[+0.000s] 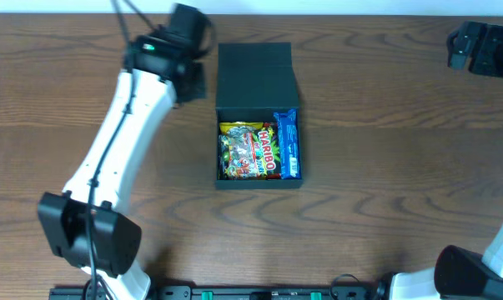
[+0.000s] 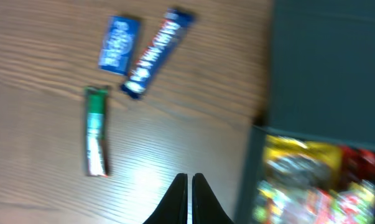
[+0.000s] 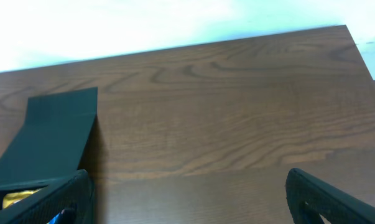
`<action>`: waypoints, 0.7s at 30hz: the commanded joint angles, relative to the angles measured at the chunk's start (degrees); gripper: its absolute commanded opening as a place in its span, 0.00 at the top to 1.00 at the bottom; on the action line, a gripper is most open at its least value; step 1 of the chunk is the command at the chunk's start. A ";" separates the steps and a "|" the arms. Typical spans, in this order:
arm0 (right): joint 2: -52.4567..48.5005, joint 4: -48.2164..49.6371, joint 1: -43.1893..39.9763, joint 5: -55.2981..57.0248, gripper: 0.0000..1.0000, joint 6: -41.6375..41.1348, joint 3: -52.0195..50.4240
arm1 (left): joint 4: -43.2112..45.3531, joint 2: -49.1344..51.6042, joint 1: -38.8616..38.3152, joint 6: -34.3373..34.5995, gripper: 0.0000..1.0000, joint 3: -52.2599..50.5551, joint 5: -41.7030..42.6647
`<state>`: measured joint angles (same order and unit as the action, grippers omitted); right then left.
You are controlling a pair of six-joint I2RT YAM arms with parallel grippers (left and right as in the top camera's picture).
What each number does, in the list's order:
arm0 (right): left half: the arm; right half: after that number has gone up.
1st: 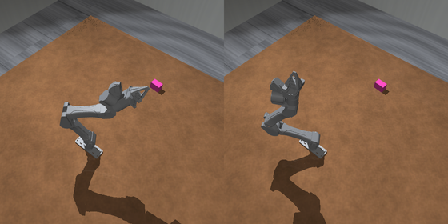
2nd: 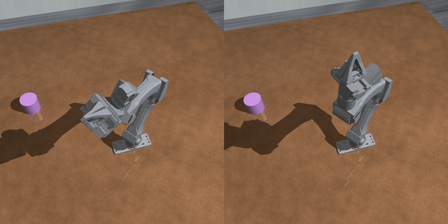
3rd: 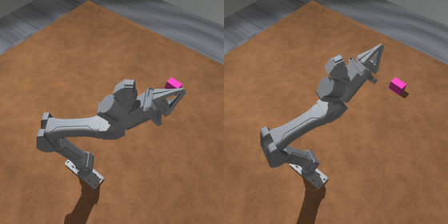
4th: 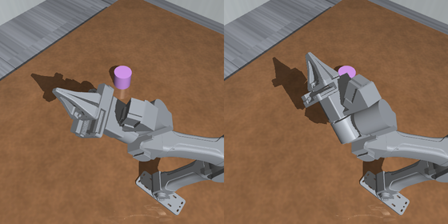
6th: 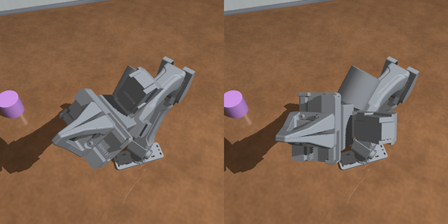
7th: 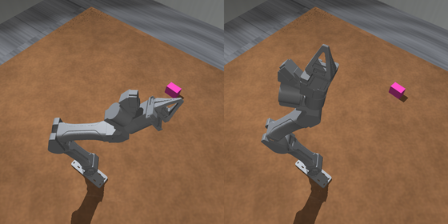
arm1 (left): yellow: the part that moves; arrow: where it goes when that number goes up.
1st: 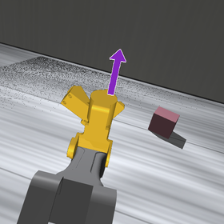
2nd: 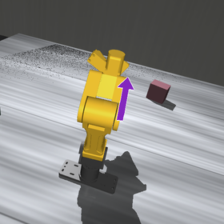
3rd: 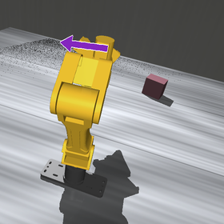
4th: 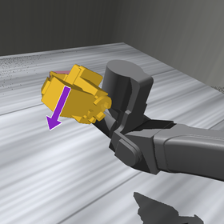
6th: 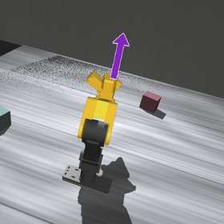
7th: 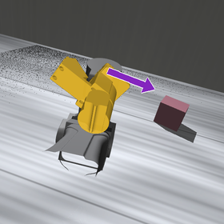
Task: Pack container
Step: 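Release the Oreo pack and move the left gripper to the Cadbury bar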
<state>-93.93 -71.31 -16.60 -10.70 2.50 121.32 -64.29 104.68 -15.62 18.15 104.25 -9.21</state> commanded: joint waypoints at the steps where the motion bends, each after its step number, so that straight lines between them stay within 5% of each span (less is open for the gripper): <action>1: 0.52 0.13 -0.39 -0.28 0.01 -0.74 -0.37 | 0.20 0.57 4.50 -6.95 0.94 -0.37 1.29; 8: 0.04 0.17 -0.35 -0.31 0.01 -0.74 -0.37 | 3.50 1.77 9.73 -11.17 0.94 -0.39 3.13; 13: 0.07 -0.13 -0.24 -0.31 0.01 -0.74 -0.37 | 7.63 3.72 9.97 -25.22 0.94 -0.39 3.32; 21: 0.07 -1.88 -0.24 -0.33 0.01 -0.74 -0.37 | 13.03 10.51 10.10 -37.92 0.94 -0.39 6.34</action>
<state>-93.95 -72.51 -16.60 -10.70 2.50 121.32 -52.03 111.83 -5.72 -11.14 104.12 -5.50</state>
